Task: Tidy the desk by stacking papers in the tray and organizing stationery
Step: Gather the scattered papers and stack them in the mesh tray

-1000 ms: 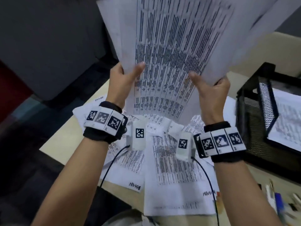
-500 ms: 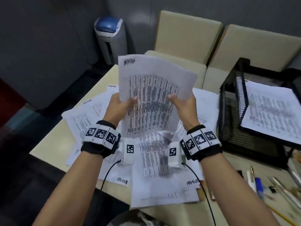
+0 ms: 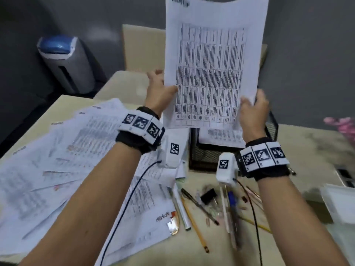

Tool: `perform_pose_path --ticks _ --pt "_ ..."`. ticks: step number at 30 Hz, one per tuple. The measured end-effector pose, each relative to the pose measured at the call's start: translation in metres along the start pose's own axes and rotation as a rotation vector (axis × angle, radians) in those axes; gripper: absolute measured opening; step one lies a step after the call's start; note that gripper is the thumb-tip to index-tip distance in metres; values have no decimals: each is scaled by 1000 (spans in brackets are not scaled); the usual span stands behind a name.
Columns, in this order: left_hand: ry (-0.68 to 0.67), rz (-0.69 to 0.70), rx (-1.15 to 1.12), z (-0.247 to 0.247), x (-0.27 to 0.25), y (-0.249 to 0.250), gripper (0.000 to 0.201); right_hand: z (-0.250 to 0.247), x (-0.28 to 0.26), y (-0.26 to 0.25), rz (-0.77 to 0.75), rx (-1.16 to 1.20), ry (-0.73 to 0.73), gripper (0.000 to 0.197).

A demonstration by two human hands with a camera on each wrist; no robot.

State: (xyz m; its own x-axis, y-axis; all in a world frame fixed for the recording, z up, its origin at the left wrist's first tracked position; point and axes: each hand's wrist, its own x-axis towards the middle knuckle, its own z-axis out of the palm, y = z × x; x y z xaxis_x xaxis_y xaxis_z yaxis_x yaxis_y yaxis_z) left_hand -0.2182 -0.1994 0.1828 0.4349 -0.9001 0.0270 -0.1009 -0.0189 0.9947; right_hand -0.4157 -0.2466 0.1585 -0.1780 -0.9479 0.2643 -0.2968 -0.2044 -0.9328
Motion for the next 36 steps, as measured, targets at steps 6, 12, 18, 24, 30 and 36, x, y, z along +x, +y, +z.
perform_pose_path --ticks 6,12,18,24,30,36 --pt "-125 44 324 112 -1 -28 80 -47 47 60 179 -366 -51 29" --pt "-307 -85 990 164 3 -56 48 -50 52 96 234 -678 -223 36" --pt "-428 11 1219 163 3 -71 75 -46 38 110 66 -922 -257 62" --pt "-171 267 992 112 0 -49 57 -26 28 68 -7 -724 -167 52" --pt "-37 -175 975 -16 28 -108 45 61 -35 11 -246 -376 -304 30" --pt "-238 -717 1214 -133 19 -193 88 147 -104 82 203 -842 -782 51"
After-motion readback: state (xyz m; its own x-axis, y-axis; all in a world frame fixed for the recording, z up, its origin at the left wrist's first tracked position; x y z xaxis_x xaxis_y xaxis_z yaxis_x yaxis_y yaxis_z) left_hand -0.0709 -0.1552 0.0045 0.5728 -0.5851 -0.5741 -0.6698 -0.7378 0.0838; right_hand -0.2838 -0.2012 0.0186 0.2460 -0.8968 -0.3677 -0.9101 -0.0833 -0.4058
